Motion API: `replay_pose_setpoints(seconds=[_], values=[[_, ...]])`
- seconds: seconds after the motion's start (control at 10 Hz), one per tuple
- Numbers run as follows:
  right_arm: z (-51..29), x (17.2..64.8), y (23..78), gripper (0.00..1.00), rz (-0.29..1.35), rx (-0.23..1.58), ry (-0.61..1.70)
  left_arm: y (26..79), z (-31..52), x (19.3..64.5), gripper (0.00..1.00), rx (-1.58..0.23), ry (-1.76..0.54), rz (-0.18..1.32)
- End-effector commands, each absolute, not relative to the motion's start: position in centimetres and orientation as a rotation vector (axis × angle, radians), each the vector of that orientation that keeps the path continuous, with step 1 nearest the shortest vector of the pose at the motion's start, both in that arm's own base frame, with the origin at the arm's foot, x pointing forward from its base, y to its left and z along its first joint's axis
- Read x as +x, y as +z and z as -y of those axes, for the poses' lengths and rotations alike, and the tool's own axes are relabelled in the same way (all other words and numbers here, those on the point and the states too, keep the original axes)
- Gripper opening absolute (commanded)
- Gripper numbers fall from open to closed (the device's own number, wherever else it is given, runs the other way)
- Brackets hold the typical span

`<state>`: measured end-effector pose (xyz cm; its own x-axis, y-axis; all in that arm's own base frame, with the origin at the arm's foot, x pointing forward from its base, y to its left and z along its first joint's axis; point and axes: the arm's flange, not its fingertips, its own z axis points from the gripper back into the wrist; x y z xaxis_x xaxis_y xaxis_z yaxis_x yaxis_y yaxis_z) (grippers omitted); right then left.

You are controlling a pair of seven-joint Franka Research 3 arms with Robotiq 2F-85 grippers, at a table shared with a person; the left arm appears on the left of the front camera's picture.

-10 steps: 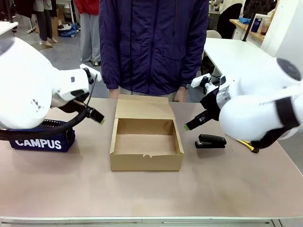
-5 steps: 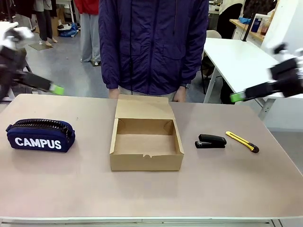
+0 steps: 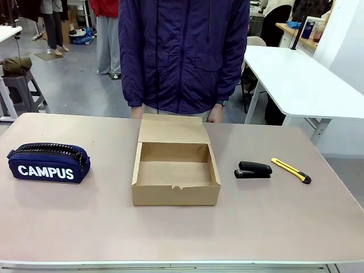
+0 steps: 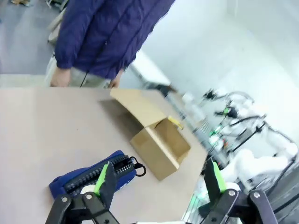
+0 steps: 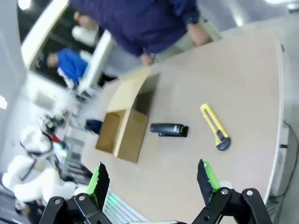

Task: Pack the item into the box.
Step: Pick up the item indicated by the person and place it inside the Mailer Box.

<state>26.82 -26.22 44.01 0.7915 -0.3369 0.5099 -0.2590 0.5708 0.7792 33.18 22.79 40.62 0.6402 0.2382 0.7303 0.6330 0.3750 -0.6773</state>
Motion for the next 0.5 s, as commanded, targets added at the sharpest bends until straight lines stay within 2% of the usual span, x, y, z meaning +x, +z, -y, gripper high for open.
replay_pose_setpoints(seconds=[0.0, 0.2, 0.3, 0.4], values=[[29.3, 29.0, 42.4, 1.00, 0.688, 1.074, -0.154, 36.9, -26.0, 36.1, 1.00, -1.385, -0.176, 0.938], [30.0, 28.6, 41.5, 1.00, 0.736, 1.099, -0.191, 36.0, -25.8, 36.4, 1.00, -1.383, -0.137, 0.930], [29.6, 28.9, 41.3, 1.00, 0.738, 1.077, -0.199, 36.1, -25.0, 37.0, 1.00, -1.308, -0.068, 0.881], [29.5, 29.0, 41.3, 1.00, 0.788, 1.006, -0.214, 37.3, -25.9, 33.9, 1.00, -1.366, -0.121, 0.947]])
